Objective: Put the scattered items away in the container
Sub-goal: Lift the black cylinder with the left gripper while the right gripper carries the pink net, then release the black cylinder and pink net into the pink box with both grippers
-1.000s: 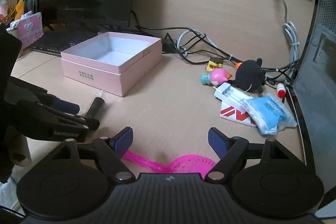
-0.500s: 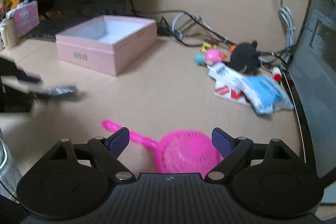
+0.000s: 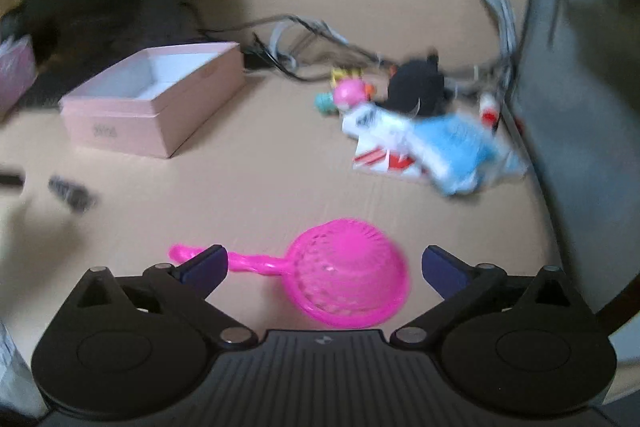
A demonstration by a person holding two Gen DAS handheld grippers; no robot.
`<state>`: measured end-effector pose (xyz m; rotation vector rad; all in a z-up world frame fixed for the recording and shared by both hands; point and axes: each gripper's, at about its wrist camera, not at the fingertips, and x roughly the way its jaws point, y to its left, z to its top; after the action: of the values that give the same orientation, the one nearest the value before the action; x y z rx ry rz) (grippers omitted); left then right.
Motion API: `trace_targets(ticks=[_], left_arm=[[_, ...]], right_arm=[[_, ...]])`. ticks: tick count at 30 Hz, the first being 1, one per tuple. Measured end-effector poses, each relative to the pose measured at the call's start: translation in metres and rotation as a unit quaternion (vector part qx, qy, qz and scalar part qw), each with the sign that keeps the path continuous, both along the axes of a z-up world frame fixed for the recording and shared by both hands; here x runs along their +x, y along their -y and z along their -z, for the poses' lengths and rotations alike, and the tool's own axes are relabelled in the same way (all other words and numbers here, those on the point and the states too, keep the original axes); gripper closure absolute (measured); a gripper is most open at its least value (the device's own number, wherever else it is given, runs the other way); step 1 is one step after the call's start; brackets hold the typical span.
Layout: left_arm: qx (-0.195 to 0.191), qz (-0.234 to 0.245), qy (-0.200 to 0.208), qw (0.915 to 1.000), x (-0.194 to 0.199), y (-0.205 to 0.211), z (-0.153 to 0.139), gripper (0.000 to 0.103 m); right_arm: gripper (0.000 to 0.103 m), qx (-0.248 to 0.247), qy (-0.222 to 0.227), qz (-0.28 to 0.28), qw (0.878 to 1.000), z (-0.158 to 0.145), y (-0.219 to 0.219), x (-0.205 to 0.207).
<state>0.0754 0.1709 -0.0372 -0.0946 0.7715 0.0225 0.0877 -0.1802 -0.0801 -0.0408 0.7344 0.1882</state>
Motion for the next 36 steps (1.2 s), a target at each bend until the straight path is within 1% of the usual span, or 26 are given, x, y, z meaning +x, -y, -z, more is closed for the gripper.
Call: trace_targets(ticks=[3,4,5,6,7,9,12,16,17,18,19,22,25,29,33,36], left_arm=[[0.007,0.019,0.002,0.9998,0.004,0.016,0.004,0.002],[0.013,0.023,0.001,0.9996,0.007,0.021,0.006,0.002],[0.017,0.027,0.0,0.9995,0.012,0.026,0.007,0.002],[0.019,0.03,-0.001,0.9994,0.015,0.03,0.009,0.002],[0.021,0.031,-0.002,0.9993,0.018,0.034,0.011,0.002],[0.036,0.031,-0.008,0.9988,0.03,0.04,0.017,0.002],[0.055,0.024,-0.016,0.9981,0.045,0.044,0.027,0.002],[0.065,0.025,-0.031,0.9971,0.058,0.047,0.037,0.003],[0.069,0.024,-0.03,0.9969,0.058,0.048,0.037,0.006],[0.072,0.026,-0.029,0.9967,0.057,0.049,0.036,0.019],[0.072,0.033,-0.029,0.9964,0.055,0.049,0.035,0.02],[0.069,0.057,-0.027,0.9957,0.045,0.047,0.027,0.02],[0.073,0.078,-0.011,0.9942,0.024,0.042,0.015,0.02],[0.055,0.123,0.003,0.9909,-0.004,0.024,-0.005,0.02],[0.047,0.151,0.017,0.9873,-0.019,0.001,-0.026,0.02],[0.043,0.159,0.039,0.9855,-0.014,-0.014,-0.041,0.02]], right_arm=[[0.002,0.021,-0.014,0.041,0.999,0.013,0.001,0.015],[0.016,0.025,-0.021,0.05,0.998,0.016,0.001,0.018],[0.023,0.026,-0.027,0.052,0.998,0.017,0.001,0.021],[0.037,0.019,-0.022,0.051,0.998,0.014,0.0,0.021],[0.038,0.017,-0.022,0.044,0.999,0.011,0.0,0.02],[0.038,0.023,-0.007,0.038,0.999,0.001,0.002,0.014],[0.039,0.015,0.017,0.028,0.999,-0.014,0.002,0.003],[0.039,0.02,0.019,0.004,1.0,-0.027,-0.004,-0.009],[0.039,0.018,0.02,-0.006,1.0,-0.03,-0.007,-0.013],[0.039,0.015,0.023,-0.013,1.0,-0.033,-0.01,-0.015],[0.039,0.012,0.027,-0.022,0.999,-0.036,-0.014,-0.019],[0.039,-0.001,0.046,-0.046,0.998,-0.048,-0.028,-0.03],[0.038,-0.009,0.061,-0.064,0.996,-0.06,-0.045,-0.038],[0.039,-0.026,0.079,-0.09,0.992,-0.073,-0.073,-0.049],[0.039,-0.058,0.104,-0.132,0.984,-0.088,-0.104,-0.068],[0.039,-0.074,0.127,-0.155,0.977,-0.101,-0.123,-0.081]])
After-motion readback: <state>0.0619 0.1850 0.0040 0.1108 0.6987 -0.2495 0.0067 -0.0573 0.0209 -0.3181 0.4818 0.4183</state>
